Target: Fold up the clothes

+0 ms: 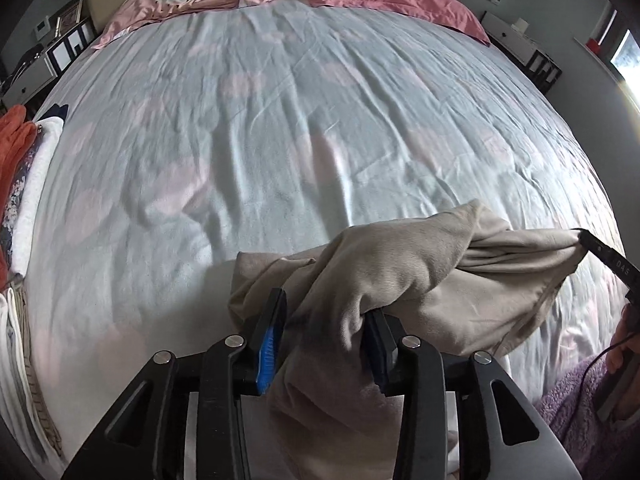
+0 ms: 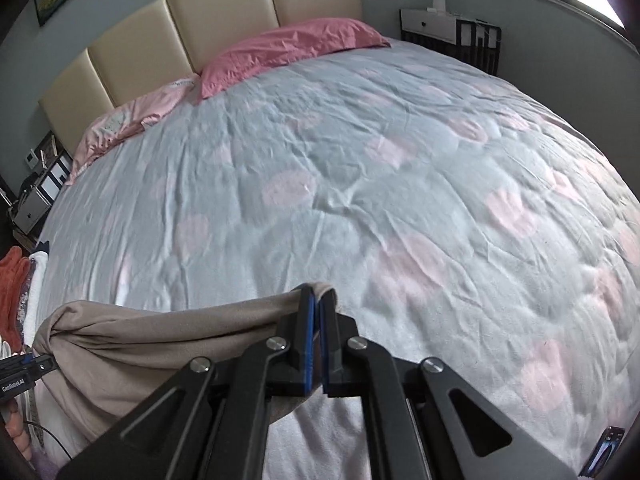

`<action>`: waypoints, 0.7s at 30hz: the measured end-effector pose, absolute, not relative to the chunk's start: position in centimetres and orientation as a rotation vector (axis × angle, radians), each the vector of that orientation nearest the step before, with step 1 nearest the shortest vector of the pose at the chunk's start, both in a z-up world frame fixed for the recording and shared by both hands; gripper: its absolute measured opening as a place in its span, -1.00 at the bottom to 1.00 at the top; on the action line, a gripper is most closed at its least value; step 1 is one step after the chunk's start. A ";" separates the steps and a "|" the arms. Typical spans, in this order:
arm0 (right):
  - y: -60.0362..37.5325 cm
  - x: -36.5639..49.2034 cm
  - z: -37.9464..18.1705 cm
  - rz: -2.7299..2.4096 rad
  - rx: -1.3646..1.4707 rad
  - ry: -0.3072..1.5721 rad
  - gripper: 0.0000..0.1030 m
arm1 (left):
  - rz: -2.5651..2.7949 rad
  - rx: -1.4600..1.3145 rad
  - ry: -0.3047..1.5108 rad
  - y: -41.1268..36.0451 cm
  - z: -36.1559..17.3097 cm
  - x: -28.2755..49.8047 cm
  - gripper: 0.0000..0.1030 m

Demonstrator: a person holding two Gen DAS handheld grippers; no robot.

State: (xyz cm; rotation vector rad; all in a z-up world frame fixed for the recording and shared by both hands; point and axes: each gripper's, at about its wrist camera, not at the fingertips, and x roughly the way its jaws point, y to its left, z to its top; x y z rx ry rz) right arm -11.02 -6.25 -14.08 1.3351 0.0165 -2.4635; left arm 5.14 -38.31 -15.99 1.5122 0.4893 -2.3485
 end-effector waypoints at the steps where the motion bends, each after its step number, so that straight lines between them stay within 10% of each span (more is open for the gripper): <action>1: -6.5 -11.4 -14.7 -2.464 1.354 0.039 -0.95 | -2.333 1.514 0.486 -38.5 -16.5 5.1 -0.15; 21: -6.9 -8.0 -15.3 -2.240 1.416 -0.095 -0.69 | -2.461 1.369 0.368 -35.3 -13.3 7.4 0.09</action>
